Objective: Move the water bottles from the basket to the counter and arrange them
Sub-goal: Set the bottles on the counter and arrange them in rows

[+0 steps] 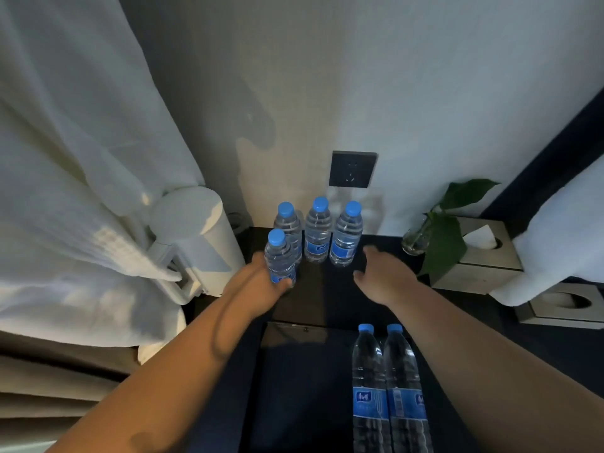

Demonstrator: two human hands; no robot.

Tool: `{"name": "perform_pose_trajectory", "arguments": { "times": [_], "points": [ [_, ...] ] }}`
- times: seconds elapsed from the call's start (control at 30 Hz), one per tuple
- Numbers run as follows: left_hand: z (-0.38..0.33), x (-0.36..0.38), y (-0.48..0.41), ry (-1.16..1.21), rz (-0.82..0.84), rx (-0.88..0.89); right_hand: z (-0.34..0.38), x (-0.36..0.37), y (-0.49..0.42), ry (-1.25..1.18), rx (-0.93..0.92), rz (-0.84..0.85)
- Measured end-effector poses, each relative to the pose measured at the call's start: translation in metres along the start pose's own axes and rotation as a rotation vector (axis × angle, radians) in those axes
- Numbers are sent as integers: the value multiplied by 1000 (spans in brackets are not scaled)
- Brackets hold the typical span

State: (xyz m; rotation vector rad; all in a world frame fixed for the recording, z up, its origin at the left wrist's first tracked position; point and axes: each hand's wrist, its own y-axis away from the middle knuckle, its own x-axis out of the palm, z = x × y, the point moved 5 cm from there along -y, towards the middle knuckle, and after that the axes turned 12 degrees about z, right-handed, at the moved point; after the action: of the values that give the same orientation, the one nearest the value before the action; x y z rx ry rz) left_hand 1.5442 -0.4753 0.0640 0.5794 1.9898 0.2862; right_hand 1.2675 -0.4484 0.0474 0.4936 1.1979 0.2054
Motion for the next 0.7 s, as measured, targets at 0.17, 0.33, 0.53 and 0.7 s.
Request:
{"name": "perform_pose_trajectory", "arguments": {
  "times": [0.17, 0.33, 0.53, 0.7],
  "points": [
    [11, 64, 6, -195, 248, -47, -30, 47, 17, 58, 86, 200],
    [-12, 109, 6, -228, 330, 28, -55, 65, 36, 70, 155, 239],
    [-60, 150, -4, -200, 363, 127, -88, 75, 53, 54, 224, 218],
    [-90, 183, -14, -186, 430, 126, -103, 90, 53, 38, 260, 258]
  ]
}}
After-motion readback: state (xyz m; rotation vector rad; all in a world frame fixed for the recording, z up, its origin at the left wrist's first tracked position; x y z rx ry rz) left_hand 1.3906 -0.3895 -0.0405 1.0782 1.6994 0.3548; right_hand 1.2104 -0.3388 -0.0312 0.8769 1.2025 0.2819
